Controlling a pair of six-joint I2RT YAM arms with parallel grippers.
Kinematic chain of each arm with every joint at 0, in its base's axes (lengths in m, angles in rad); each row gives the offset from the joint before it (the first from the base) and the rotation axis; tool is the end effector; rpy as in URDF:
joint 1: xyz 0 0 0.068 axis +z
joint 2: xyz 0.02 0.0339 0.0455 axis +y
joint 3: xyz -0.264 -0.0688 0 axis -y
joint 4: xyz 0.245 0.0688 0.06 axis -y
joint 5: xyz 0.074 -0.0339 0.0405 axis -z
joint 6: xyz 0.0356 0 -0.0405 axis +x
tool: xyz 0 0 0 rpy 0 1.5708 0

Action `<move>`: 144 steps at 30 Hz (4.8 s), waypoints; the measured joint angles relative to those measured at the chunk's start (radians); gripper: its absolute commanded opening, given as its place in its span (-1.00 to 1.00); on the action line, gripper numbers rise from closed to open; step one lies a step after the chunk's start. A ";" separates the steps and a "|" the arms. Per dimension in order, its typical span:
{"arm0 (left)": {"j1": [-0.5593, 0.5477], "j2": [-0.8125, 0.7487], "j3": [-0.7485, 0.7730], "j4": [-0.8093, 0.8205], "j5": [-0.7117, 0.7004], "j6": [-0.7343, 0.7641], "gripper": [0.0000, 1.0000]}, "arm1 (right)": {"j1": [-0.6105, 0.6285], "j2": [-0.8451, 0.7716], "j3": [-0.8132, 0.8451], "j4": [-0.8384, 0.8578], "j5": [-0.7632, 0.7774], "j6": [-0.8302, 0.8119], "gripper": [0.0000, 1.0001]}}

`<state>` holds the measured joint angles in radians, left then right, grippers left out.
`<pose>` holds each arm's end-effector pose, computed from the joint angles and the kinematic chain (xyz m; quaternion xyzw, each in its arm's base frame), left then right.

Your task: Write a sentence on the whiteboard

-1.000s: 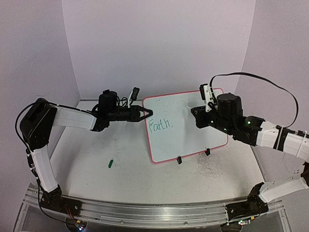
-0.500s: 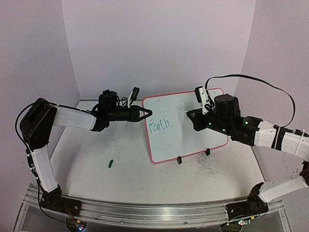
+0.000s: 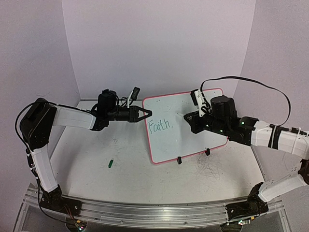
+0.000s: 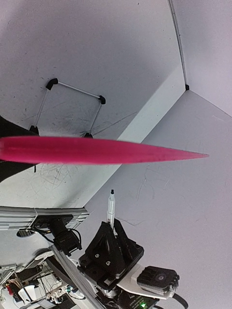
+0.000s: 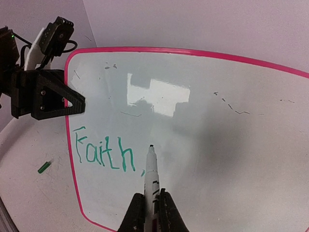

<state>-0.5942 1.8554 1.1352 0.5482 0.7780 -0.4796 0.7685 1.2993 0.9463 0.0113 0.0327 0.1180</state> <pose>0.3305 -0.2535 0.2334 0.2843 0.6929 -0.5541 0.3634 0.2187 0.2098 0.3027 -0.2521 0.7771 0.2352 0.5265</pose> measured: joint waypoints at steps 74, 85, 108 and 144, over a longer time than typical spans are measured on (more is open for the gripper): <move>0.006 0.016 0.037 -0.051 0.011 0.007 -1.00 | 0.073 0.109 0.018 0.003 0.115 -0.010 -1.00; 0.006 0.016 0.037 -0.051 0.011 0.008 -1.00 | 0.059 0.111 0.012 -0.002 0.162 0.017 -1.00; 0.004 0.012 0.037 -0.060 0.003 0.008 -1.00 | 0.055 0.157 0.026 0.004 0.164 0.021 -1.00; 0.004 0.012 0.037 -0.060 0.002 0.008 -1.00 | 0.059 0.149 0.009 -0.004 0.182 0.044 -1.00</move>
<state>-0.5900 1.8670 1.1725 0.4881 0.7805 -0.4713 0.8278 1.4479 0.9552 0.0068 0.2146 0.1623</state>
